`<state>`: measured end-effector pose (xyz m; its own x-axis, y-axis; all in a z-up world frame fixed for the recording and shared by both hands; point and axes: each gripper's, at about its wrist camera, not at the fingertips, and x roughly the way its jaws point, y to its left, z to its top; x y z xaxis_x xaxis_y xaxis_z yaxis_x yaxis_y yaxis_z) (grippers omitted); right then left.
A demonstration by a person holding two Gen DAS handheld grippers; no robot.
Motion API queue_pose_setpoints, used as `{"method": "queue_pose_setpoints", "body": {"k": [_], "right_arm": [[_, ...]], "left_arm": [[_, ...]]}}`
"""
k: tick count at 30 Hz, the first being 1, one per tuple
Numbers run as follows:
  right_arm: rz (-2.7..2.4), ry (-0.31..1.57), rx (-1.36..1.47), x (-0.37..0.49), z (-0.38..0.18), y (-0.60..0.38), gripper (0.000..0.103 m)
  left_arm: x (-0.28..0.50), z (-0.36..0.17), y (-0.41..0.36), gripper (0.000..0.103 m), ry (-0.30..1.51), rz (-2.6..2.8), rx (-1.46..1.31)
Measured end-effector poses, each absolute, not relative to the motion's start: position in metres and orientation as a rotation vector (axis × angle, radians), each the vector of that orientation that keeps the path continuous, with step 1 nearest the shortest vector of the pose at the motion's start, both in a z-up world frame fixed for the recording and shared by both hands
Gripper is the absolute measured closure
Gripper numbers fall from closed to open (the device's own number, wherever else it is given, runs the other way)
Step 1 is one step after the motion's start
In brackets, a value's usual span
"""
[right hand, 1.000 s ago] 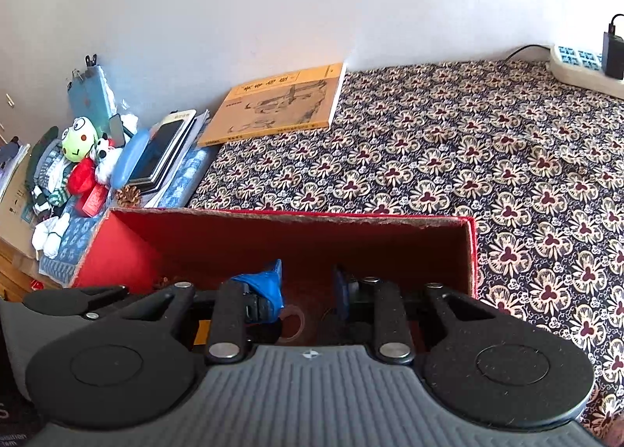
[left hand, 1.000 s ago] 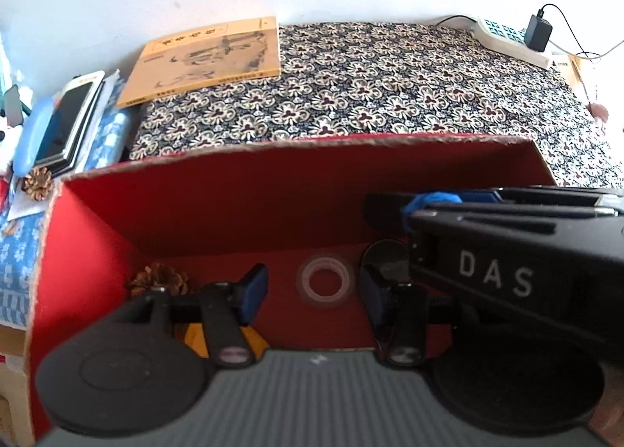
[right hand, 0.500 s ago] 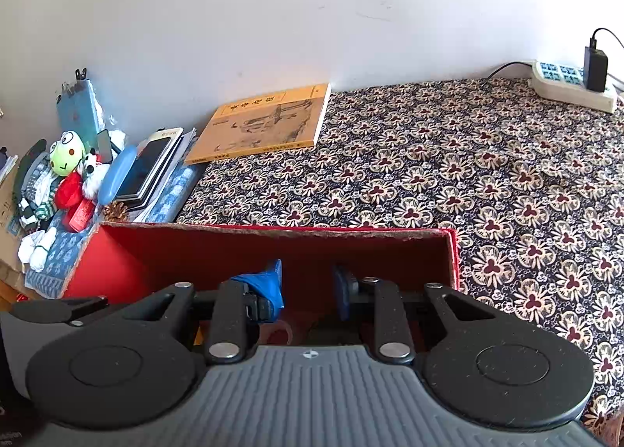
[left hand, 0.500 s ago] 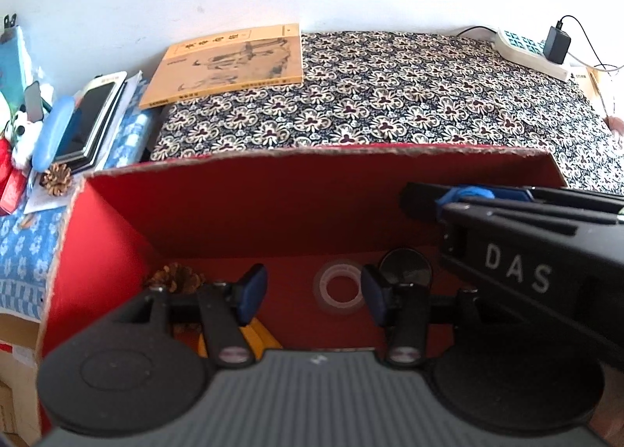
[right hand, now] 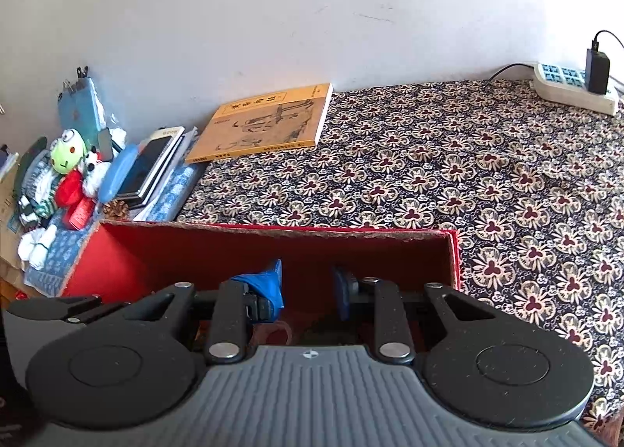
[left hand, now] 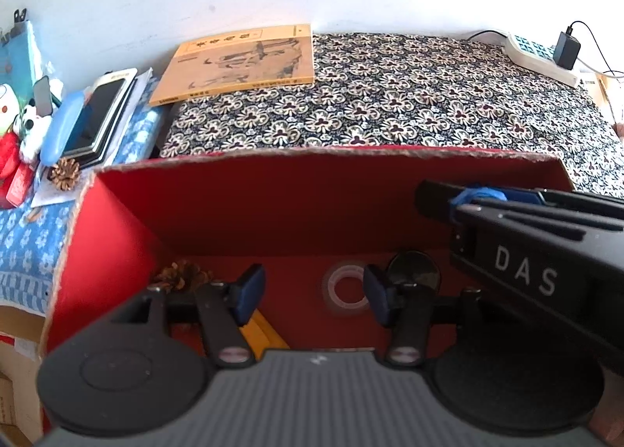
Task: Organize rigid objects
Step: 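Lower the black mouse into the red box and open the right gripper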
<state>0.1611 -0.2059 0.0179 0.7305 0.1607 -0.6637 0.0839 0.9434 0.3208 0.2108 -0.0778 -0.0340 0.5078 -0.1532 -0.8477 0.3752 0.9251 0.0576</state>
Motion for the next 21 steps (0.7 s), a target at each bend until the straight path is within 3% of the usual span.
{"method": "queue_pose_setpoints", "body": {"k": [21], "right_arm": [[0.099, 0.788, 0.349, 0.1651, 0.0161, -0.2063, 0.092]], "left_arm": [[0.2104, -0.0325, -0.0768, 0.048, 0.957, -0.226, 0.258]]}}
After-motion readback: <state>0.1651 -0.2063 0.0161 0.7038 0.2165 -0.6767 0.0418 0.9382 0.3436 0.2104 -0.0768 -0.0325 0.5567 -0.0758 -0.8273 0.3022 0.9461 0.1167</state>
